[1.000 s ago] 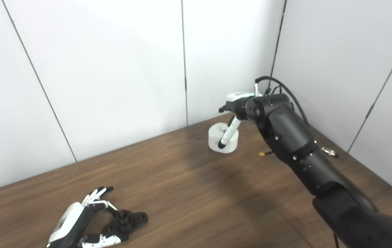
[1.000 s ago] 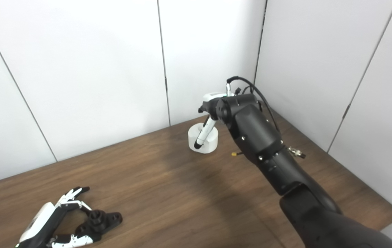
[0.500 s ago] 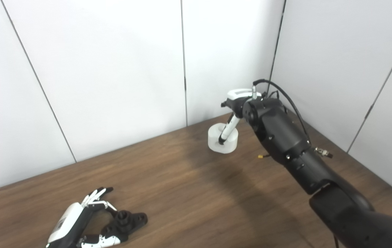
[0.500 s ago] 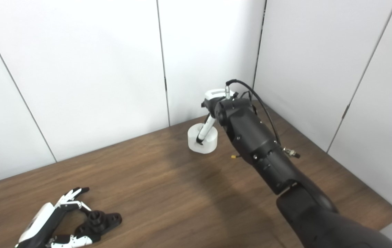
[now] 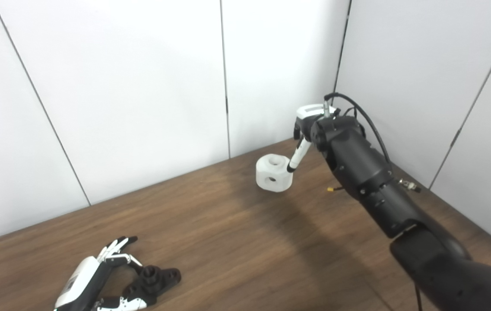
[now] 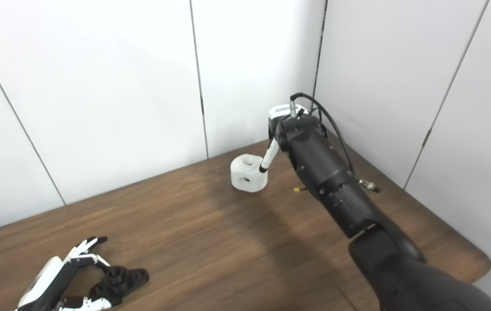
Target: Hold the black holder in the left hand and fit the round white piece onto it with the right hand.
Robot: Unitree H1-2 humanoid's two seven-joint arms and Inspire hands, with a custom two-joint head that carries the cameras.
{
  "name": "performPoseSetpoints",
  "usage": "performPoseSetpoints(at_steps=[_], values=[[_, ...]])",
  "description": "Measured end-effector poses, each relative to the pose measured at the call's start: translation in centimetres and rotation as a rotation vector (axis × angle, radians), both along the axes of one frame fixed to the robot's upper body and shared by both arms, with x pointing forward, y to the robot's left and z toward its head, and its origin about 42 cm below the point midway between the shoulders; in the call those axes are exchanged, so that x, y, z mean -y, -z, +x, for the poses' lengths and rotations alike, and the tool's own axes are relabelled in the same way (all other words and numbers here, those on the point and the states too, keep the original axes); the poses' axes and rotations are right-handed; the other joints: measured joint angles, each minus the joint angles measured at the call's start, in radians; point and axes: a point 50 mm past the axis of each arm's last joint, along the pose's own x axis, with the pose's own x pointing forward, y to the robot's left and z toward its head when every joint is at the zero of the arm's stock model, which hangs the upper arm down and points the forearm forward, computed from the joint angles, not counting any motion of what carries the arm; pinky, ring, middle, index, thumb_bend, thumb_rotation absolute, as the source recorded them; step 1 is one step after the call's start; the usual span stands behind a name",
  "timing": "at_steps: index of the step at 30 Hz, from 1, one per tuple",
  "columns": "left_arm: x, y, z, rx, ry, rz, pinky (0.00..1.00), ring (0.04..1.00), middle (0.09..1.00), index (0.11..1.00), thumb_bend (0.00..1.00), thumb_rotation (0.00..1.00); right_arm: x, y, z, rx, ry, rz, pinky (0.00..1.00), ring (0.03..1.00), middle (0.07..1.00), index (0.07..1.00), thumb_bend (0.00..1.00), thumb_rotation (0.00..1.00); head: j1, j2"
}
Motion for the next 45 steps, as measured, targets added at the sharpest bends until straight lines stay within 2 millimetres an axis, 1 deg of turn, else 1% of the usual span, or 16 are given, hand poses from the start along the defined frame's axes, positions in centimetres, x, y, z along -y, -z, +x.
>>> performPoseSetpoints(at_steps=[3,5,7,9,12,18,22,28,29,31,32,33,37,39,42,45], values=[[0.0,0.0,0.0,-0.001,0.001,-0.003,1.0,1.0,0.944,0.483,0.52,0.05,-0.7,0.5,0.1,-0.03,0.005,0.014,0.65,0.878,0.905,0.917,0.98,0.47,0.002,0.005],[0.0,0.0,0.0,0.0,0.002,-0.005,1.0,1.0,0.944,0.483,0.52,0.05,-0.8,0.8,0.4,-0.059,0.019,0.036,0.47,0.667,0.773,0.91,1.0,0.46,0.005,0.006],[0.0,0.0,0.0,-0.001,0.002,-0.005,1.0,1.0,0.943,0.483,0.52,0.05,-0.9,1.0,0.5,-0.097,0.034,0.055,0.24,0.382,0.537,0.869,1.0,0.45,0.005,0.008],[0.0,0.0,0.0,-0.001,0.002,-0.005,1.0,1.0,0.944,0.483,0.52,0.05,-1.0,1.0,0.5,-0.12,0.04,0.067,0.15,0.252,0.4,0.844,1.0,0.42,0.008,0.011],[-0.1,0.0,0.0,-0.001,0.0,-0.005,1.0,1.0,0.943,0.483,0.52,0.05,-1.3,0.5,0.7,-0.133,0.038,0.075,0.13,0.232,0.381,0.804,1.0,0.42,0.008,0.012],[-0.1,-0.1,0.0,-0.004,0.001,-0.011,1.0,1.0,0.945,0.483,0.52,0.05,-1.6,-0.6,1.0,-0.118,0.031,0.079,0.17,0.274,0.441,0.853,1.0,0.38,0.015,0.017],[-0.1,-0.1,0.0,-0.005,-0.001,-0.012,1.0,1.0,0.949,0.483,0.52,0.05,-2.0,-0.4,1.1,-0.131,0.016,0.056,0.14,0.227,0.375,0.82,1.0,0.41,0.017,0.018],[-0.1,-0.1,-0.1,-0.003,-0.001,-0.015,1.0,1.0,0.95,0.483,0.52,0.05,-2.2,-0.2,1.1,-0.135,-0.003,0.07,0.2,0.363,0.519,0.822,1.0,0.38,0.021,0.021],[-0.2,-0.1,-0.1,-0.003,-0.001,-0.015,1.0,1.0,0.949,0.483,0.52,0.05,-2.2,-0.1,1.1,-0.135,-0.007,0.072,0.36,0.562,0.658,0.845,1.0,0.41,0.021,0.021],[-0.2,-0.2,-0.1,-0.002,-0.001,-0.013,1.0,1.0,0.947,0.483,0.52,0.05,-2.5,0.2,1.2,-0.143,-0.02,0.073,0.44,0.652,0.724,0.859,1.0,0.42,0.021,0.021],[-0.3,-0.2,-0.2,-0.002,-0.001,-0.012,1.0,1.0,0.948,0.484,0.52,0.05,-2.7,0.3,1.2,-0.148,-0.026,0.071,0.58,0.765,0.808,0.879,1.0,0.45,0.021,0.021],[-0.4,-0.2,-0.2,-0.003,-0.002,-0.011,1.0,1.0,0.947,0.484,0.52,0.05,-2.9,0.5,1.2,-0.156,-0.035,0.066,0.63,0.807,0.841,0.888,1.0,0.45,0.028,0.028],[-0.5,-0.3,-0.3,-0.005,0.0,-0.01,1.0,1.0,0.946,0.483,0.52,0.05,-3.1,1.2,1.2,-0.176,-0.05,0.07,0.65,0.835,0.86,0.881,1.0,0.44,0.037,0.031],[-0.5,-0.3,-0.3,-0.005,0.0,-0.01,1.0,1.0,0.945,0.484,0.52,0.05,-3.0,1.5,1.2,-0.186,-0.049,0.073,0.8,0.923,0.95,0.921,1.0,0.46,0.04,0.032],[-0.5,-0.3,-0.3,-0.005,0.0,-0.01,1.0,1.0,0.946,0.484,0.52,0.05,-2.9,1.8,1.3,-0.2,-0.047,0.07,0.86,0.953,0.987,0.941,1.0,0.47,0.041,0.034],[-0.5,-0.3,-0.3,-0.006,-0.003,-0.011,1.0,1.0,0.945,0.484,0.52,0.05,-3.0,2.0,1.4,-0.202,-0.053,0.067,0.78,0.928,0.99,0.964,1.0,0.47,0.044,0.035]])
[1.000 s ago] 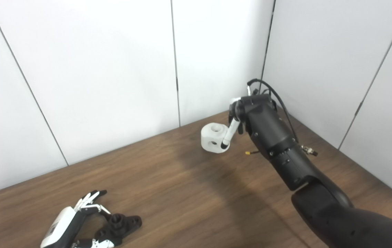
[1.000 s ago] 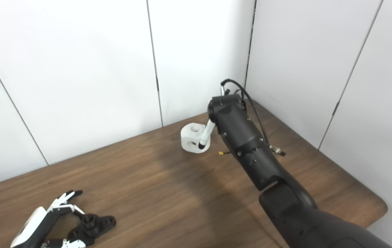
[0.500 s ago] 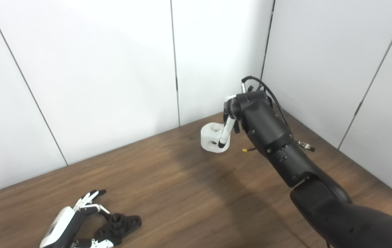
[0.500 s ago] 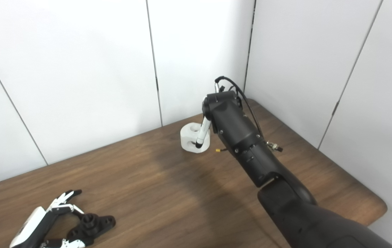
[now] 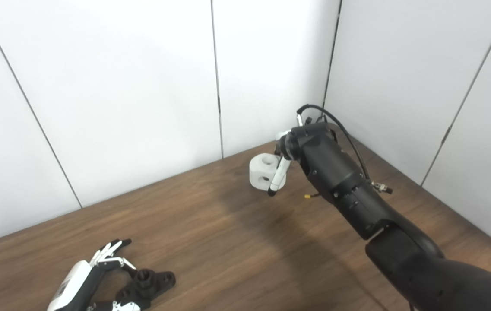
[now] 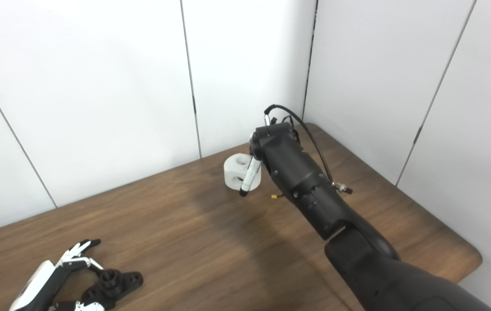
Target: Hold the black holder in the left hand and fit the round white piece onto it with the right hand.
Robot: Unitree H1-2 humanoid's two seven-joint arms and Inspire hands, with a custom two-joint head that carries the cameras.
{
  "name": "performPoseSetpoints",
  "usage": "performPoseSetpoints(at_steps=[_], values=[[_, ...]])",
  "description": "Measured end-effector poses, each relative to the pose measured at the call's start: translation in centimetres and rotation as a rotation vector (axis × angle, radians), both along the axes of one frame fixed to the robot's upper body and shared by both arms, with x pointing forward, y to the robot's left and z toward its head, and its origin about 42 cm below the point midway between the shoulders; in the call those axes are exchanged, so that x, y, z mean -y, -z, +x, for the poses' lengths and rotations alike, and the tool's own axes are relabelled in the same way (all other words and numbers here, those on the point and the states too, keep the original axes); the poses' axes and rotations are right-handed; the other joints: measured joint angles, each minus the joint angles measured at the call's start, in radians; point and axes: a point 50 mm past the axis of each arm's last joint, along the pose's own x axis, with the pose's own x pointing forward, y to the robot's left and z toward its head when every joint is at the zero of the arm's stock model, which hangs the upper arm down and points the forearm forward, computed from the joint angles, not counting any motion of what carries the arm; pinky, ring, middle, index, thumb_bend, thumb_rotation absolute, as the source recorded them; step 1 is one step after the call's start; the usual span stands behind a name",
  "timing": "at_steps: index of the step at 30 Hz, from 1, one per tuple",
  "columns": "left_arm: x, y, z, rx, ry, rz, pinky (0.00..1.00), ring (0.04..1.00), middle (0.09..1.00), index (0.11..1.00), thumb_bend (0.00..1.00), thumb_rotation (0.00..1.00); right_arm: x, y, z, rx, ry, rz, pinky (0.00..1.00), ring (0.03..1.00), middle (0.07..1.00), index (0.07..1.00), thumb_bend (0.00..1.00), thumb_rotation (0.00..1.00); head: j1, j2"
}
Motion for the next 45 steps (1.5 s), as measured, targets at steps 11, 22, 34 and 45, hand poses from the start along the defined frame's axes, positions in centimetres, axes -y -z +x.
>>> performPoseSetpoints(at_steps=[11,22,34,45], values=[[0.1,-0.1,0.0,0.001,-0.006,-0.005,1.0,1.0,0.94,0.484,0.52,0.05,0.4,1.0,-0.1,0.196,-0.026,-0.032,0.77,0.823,0.791,0.518,0.61,0.18,0.017,0.006],[-0.1,0.0,-0.3,0.016,-0.032,-0.016,1.0,1.0,0.927,0.484,0.52,0.05,-0.9,6.7,-1.6,0.571,-0.085,-0.138,0.99,0.859,0.756,0.483,0.52,0.14,0.031,0.018],[0.1,0.1,-0.3,0.02,-0.037,-0.012,1.0,1.0,0.925,0.484,0.52,0.05,-0.6,7.6,-2.0,0.674,-0.076,-0.168,0.97,0.797,0.745,0.483,0.52,0.14,0.048,0.029],[0.1,0.1,-0.3,0.02,-0.041,-0.013,1.0,1.0,0.926,0.484,0.52,0.05,0.7,6.6,-2.2,0.674,-0.078,-0.15,0.93,0.782,0.738,0.483,0.53,0.14,0.086,0.037]])
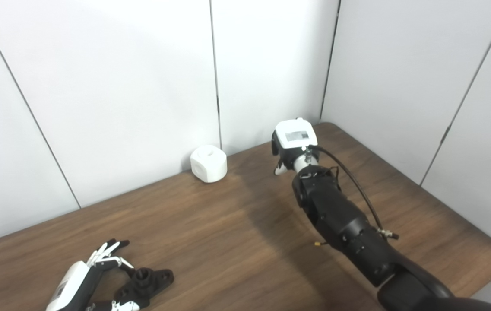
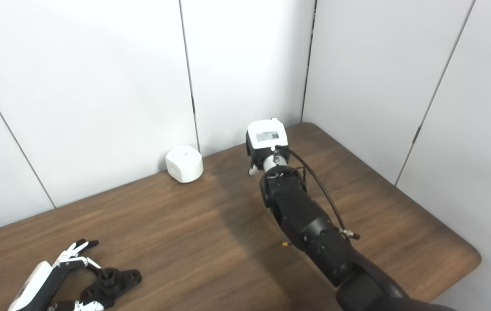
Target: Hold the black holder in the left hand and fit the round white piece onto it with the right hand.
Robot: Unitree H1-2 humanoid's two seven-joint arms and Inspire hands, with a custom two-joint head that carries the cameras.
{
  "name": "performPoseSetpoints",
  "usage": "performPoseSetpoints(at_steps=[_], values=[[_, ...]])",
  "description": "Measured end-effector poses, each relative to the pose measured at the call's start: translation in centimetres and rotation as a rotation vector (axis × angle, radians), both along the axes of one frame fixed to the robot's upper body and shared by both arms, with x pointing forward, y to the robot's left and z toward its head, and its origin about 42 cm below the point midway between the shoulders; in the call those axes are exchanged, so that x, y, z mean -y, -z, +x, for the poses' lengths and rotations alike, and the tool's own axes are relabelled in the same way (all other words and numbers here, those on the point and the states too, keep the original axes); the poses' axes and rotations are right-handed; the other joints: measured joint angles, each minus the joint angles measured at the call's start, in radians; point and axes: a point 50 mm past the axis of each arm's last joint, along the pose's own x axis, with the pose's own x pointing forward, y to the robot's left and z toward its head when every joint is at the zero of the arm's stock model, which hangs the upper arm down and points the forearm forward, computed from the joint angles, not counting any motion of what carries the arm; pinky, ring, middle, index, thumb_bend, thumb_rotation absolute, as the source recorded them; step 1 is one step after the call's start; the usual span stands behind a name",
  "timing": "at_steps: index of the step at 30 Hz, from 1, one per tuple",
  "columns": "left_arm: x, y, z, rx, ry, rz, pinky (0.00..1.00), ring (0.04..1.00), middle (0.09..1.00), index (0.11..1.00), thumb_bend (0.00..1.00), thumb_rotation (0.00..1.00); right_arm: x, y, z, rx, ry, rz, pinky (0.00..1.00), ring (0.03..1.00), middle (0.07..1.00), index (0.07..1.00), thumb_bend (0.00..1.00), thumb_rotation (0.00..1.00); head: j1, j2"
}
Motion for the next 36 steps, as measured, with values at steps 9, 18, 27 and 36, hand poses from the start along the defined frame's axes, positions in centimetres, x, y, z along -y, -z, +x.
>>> performPoseSetpoints(at_steps=[9,18,27,36], values=[[0.2,0.1,0.0,0.002,0.001,0.007,1.0,1.0,0.927,0.484,0.52,0.05,-2.2,-1.1,0.6,-0.102,-0.121,0.095,0.82,0.864,0.865,0.725,0.88,0.29,0.054,-0.002],[0.6,0.2,0.2,0.004,-0.001,0.008,1.0,1.0,0.931,0.484,0.52,0.05,-3.8,-2.5,1.8,-0.267,-0.156,0.083,0.84,0.933,0.956,0.857,1.0,0.37,0.094,-0.002],[0.9,0.2,0.2,0.005,0.001,0.008,1.0,1.0,0.932,0.483,0.52,0.05,-5.4,-2.9,2.6,-0.318,-0.161,0.064,0.85,0.943,0.967,0.885,1.0,0.4,0.114,0.0],[1.1,0.2,0.3,0.007,0.001,0.011,1.0,1.0,0.931,0.483,0.52,0.05,-8.0,-2.0,3.1,-0.356,-0.129,0.082,0.86,0.942,0.975,0.85,0.99,0.56,0.118,0.005]])
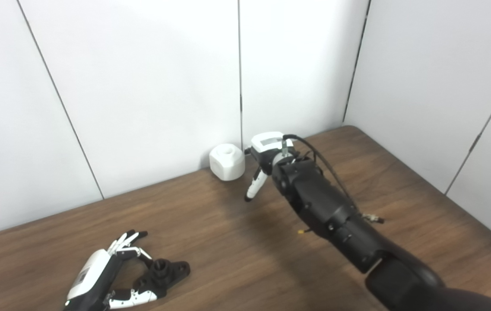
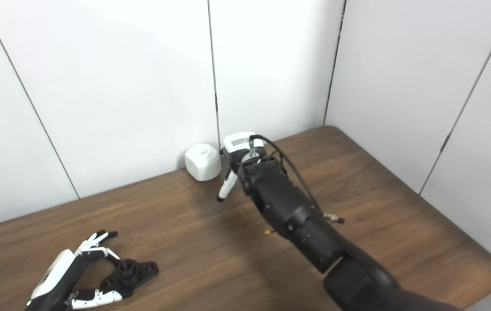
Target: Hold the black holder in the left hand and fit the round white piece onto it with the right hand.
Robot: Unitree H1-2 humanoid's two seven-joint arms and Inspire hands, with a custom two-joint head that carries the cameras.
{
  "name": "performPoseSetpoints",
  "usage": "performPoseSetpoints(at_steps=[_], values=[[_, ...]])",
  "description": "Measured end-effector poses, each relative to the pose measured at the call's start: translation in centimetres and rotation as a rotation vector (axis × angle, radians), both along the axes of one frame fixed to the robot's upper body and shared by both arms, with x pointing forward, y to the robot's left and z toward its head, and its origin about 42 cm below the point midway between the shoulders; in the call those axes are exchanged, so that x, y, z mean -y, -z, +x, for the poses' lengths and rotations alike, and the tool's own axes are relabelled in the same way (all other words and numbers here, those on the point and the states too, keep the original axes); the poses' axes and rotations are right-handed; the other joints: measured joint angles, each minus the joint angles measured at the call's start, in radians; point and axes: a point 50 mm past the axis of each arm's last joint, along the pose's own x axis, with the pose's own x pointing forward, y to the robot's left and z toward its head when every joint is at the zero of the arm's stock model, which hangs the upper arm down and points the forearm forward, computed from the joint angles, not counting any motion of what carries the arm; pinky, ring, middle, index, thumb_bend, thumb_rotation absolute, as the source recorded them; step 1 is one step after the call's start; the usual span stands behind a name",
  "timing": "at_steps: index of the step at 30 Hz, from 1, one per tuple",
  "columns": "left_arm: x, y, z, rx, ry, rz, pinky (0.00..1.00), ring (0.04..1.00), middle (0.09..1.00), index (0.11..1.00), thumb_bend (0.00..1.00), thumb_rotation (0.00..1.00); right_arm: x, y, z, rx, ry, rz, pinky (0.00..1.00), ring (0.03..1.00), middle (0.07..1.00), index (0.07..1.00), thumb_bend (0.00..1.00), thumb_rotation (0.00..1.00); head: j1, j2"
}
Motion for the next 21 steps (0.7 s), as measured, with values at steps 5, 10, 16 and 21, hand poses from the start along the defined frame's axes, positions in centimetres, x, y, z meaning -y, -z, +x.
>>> performPoseSetpoints(at_steps=[5,10,16,21], values=[[0.1,0.0,0.0,0.004,0.0,0.004,1.0,1.0,0.931,0.483,0.52,0.05,-1.5,0.2,0.5,0.004,0.042,-0.012,0.85,0.936,0.95,0.765,0.99,0.69,0.003,0.002],[0.1,0.0,0.0,0.008,-0.001,0.008,1.0,1.0,0.933,0.483,0.52,0.05,-2.6,-0.1,1.1,0.025,0.079,-0.044,0.84,0.912,0.9,0.671,1.0,0.75,0.005,0.005],[0.2,0.0,0.0,0.009,-0.001,0.009,1.0,1.0,0.931,0.483,0.52,0.05,-3.0,-0.1,1.3,0.042,0.119,-0.082,0.88,0.904,0.884,0.64,1.0,0.74,0.006,0.006],[0.1,0.0,0.0,0.008,-0.002,0.009,1.0,1.0,0.932,0.483,0.52,0.05,-2.6,-0.2,1.3,0.05,0.16,-0.111,0.88,0.91,0.905,0.676,1.0,0.74,0.014,0.006]])
